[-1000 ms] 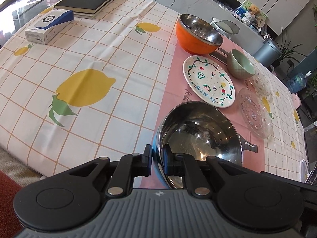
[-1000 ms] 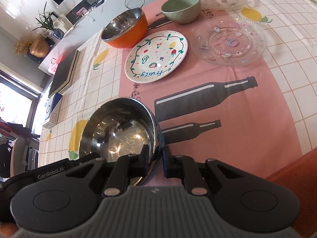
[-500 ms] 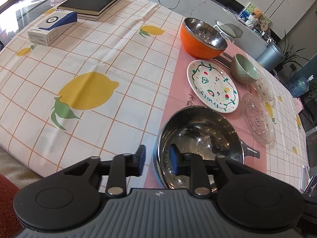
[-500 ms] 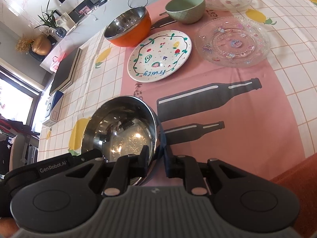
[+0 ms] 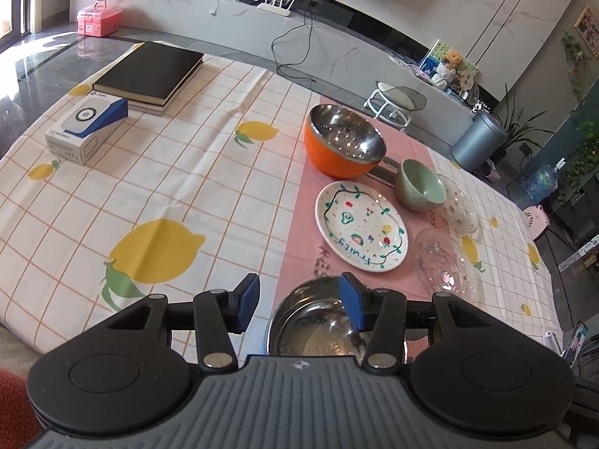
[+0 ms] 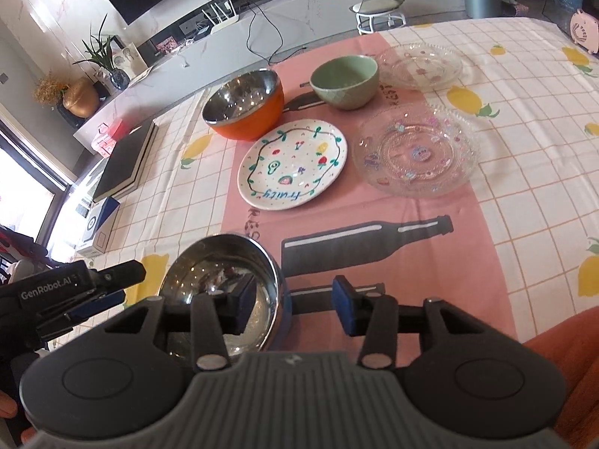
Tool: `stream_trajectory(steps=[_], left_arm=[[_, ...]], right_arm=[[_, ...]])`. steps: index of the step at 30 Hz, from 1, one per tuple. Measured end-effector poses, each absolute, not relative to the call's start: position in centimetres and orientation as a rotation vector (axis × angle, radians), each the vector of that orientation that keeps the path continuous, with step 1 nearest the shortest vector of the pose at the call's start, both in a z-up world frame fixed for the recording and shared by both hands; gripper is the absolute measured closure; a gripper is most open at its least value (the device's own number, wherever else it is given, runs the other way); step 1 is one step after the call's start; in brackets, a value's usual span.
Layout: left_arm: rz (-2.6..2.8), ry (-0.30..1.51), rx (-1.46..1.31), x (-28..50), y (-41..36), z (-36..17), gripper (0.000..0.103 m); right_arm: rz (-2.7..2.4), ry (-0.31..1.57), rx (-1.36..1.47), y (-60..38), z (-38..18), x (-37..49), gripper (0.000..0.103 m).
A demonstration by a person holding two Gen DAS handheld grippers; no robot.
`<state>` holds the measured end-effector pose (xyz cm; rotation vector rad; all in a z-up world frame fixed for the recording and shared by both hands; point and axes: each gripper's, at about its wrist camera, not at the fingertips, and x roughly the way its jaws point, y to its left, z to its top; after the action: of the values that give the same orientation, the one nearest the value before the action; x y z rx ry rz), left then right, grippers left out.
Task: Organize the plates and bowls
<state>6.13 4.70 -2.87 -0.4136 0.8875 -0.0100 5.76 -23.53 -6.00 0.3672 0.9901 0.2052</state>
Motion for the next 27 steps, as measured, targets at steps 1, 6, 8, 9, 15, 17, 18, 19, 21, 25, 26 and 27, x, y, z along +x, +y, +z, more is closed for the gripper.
stream_trajectory(steps=[1, 6, 8, 9, 15, 17, 18, 19, 21, 25, 26, 27], left_arm=[[-0.020, 0.881, -0.415, 6.5, 4.8, -2.5, 0.047], [-0.046, 0.862, -0.414, 8.5, 5.2, -1.4, 0.047], [-0.049, 0.858, -0.410, 9.5, 5.4, -1.1, 0.047], [-0.053, 0.859, -0.410, 10.0, 5.4, -1.0, 0.048], [-0.069, 0.861, -0.412, 13.6, 5.9, -0.8, 0.049], [-0.086, 0.860, -0.420, 15.1, 6.2, -0.9, 0.049], [-0.095, 0.864, -0.430, 15.8, 6.4, -1.0, 0.049], [-0.098, 0.871, -0.434, 16.5, 6.5, -1.2, 0.049], [-0.106, 0.876, -0.421, 18.0, 6.6, -1.6, 0.050], [-0.130, 0.896, -0.415, 20.9, 6.6, -2.8, 0.050], [-0.130, 0.898, -0.417, 21.6, 6.7, -3.1, 0.050], [-0.127, 0.900, -0.419, 22.3, 6.8, -3.4, 0.050]], right_arm=[[0.200, 0.983, 0.370, -23.8, -5.7, 6.0, 0.058], [0.189, 0.951, 0.371, -24.9, -4.2, 7.6, 0.058], [0.190, 0.941, 0.359, -25.0, -3.8, 8.5, 0.058], [0.193, 0.937, 0.353, -24.9, -3.6, 8.9, 0.058], [0.217, 0.942, 0.346, -24.5, -2.7, 12.4, 0.058], [0.222, 0.946, 0.326, -24.1, -2.5, 13.9, 0.058], [0.224, 0.946, 0.312, -23.8, -2.4, 14.6, 0.058], [0.225, 0.949, 0.299, -23.5, -2.3, 15.3, 0.058], [0.231, 0.959, 0.283, -23.0, -2.3, 17.0, 0.058], [0.245, 0.985, 0.286, -22.0, -2.7, 20.5, 0.058], [0.247, 0.991, 0.289, -21.7, -2.8, 21.5, 0.058], [0.247, 0.994, 0.288, -21.4, -2.9, 22.4, 0.058]])
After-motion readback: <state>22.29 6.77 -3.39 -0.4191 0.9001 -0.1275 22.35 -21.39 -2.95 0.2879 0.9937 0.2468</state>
